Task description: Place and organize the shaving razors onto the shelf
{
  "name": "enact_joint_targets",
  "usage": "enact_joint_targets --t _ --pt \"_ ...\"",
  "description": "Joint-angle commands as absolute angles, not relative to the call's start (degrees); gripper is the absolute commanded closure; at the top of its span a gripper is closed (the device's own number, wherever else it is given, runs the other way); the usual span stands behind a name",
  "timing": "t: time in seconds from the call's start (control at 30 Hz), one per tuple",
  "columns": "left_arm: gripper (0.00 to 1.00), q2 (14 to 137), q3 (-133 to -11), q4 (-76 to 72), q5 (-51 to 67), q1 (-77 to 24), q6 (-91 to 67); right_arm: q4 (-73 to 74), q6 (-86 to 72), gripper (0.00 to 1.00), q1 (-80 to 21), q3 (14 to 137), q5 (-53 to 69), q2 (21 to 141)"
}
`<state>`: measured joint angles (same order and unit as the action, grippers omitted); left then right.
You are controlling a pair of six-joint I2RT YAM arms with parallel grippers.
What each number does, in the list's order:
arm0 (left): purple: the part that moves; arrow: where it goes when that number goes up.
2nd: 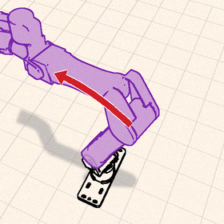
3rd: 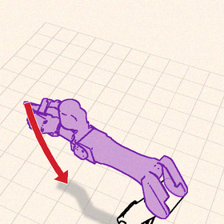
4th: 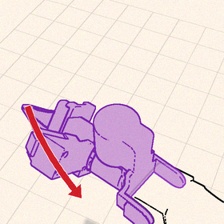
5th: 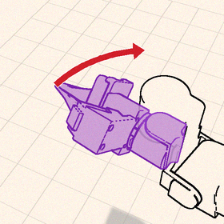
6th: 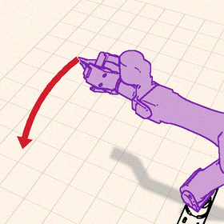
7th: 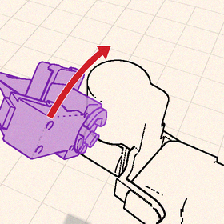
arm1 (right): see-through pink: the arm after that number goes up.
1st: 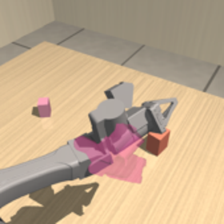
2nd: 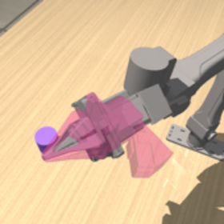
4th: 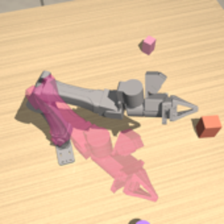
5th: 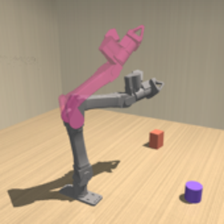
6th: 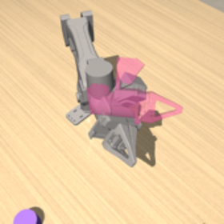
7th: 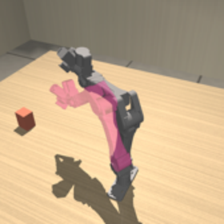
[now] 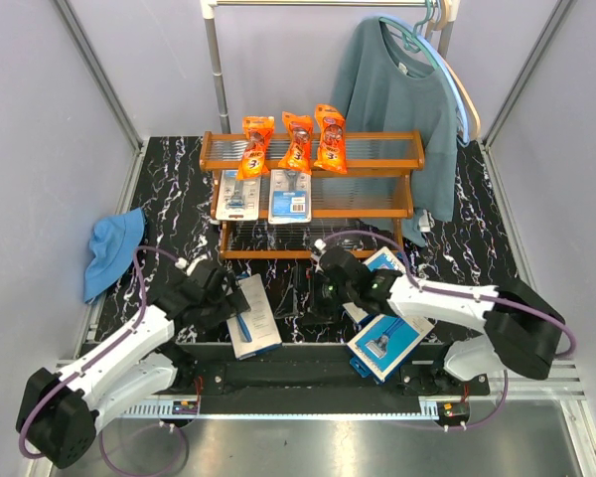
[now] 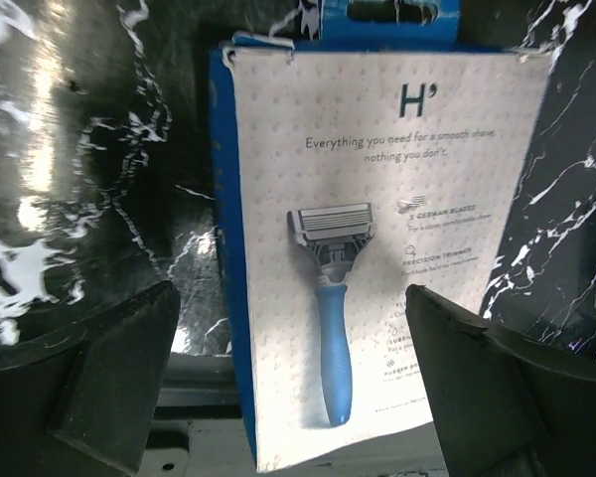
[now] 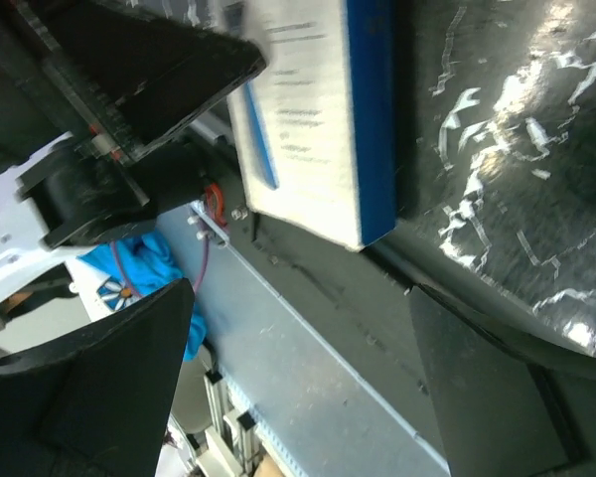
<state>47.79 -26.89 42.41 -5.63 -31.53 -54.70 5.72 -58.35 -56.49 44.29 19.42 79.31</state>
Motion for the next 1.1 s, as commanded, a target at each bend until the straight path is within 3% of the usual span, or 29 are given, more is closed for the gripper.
enact_joint_targets --t 0.0,0.17,0.57,0.8,1.07 --pt "0.01 48.34 -24.00 34.82 -1.50 -31.03 -55.90 -14.89 -63.71 0.01 -57.22 38.86 16.61 82.78" --pt "0.01 48.43 -21.27 32.61 -1.32 -31.11 -56.42 -33.19 -68.02 0.02 -58.01 33.22 15.03 89.11" --pt "0.01 47.64 -16.88 22.17 4.91 -30.85 -56.60 -47.60 -72.59 0.04 -59.94 37.97 17.05 109.33" --pt "0.01 44.83 -12.75 13.19 14.22 -30.85 -58.18 -52.56 -73.74 0.05 -60.12 34.37 16.00 106.79" --pt "0.04 38.69 -9.32 13.53 22.22 -31.37 -61.61 -45.10 -72.95 0.06 -62.22 30.85 8.89 97.32"
